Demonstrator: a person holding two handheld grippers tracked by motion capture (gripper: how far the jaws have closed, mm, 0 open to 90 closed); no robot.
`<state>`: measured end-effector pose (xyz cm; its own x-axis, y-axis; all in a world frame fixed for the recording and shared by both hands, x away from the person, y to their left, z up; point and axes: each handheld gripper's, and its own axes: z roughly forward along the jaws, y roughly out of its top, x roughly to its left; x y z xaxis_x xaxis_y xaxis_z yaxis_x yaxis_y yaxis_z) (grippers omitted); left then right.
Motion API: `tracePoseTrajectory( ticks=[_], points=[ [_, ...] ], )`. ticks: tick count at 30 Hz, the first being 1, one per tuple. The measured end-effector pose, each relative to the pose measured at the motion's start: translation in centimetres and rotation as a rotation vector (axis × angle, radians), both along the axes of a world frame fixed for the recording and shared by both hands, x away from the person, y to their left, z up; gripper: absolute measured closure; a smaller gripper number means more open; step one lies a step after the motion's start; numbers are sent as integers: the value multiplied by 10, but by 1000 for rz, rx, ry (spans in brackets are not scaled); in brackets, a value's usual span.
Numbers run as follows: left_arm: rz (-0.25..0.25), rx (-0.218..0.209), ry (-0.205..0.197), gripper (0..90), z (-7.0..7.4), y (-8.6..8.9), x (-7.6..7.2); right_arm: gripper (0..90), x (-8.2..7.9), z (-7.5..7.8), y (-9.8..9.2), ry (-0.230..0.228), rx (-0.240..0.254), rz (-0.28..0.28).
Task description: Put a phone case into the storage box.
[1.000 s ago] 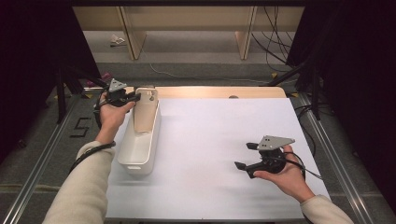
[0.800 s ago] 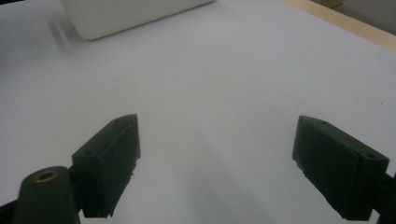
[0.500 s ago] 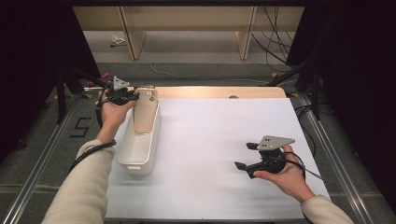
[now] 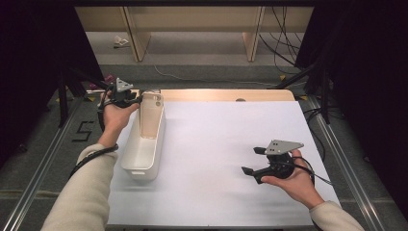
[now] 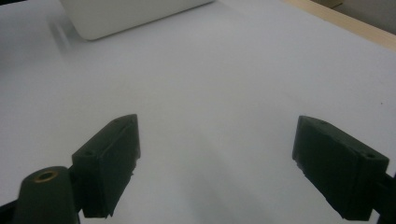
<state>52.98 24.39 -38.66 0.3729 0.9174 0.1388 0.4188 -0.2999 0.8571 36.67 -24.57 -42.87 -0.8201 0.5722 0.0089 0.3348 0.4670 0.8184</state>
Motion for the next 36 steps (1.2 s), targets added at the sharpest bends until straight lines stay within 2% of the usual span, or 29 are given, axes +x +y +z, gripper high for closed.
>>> tracePoseTrajectory(
  ticks=[3, 7, 10, 14, 17, 23, 28, 36],
  points=[
    [-7, -15, -4, 639, 4, -1, -4, 160, 0, 0, 0, 0, 2, -1],
    [-27, -48, 5, 540, 9, -3, -13, 160, 0, 0, -1, 1, 2, -2],
    [-37, -45, 12, 465, 10, -4, -18, 160, 0, 0, -1, 2, 3, -3],
    [-38, -67, 15, 397, 13, -3, -26, 160, 0, 0, -1, 3, 4, -4],
    [-48, -58, 15, 349, 16, -4, -31, 160, 0, 0, 0, 4, 4, -5],
    [-58, -70, 18, 213, 20, -9, -40, 160, 0, 0, -1, 3, 6, -7],
    [-64, -66, 21, 154, 20, -12, -46, 160, 0, 1, -1, 2, 5, -8],
    [-85, -97, 18, 120, 20, -14, -60, 160, 1, 1, -2, 1, 7, -11]
  ],
)
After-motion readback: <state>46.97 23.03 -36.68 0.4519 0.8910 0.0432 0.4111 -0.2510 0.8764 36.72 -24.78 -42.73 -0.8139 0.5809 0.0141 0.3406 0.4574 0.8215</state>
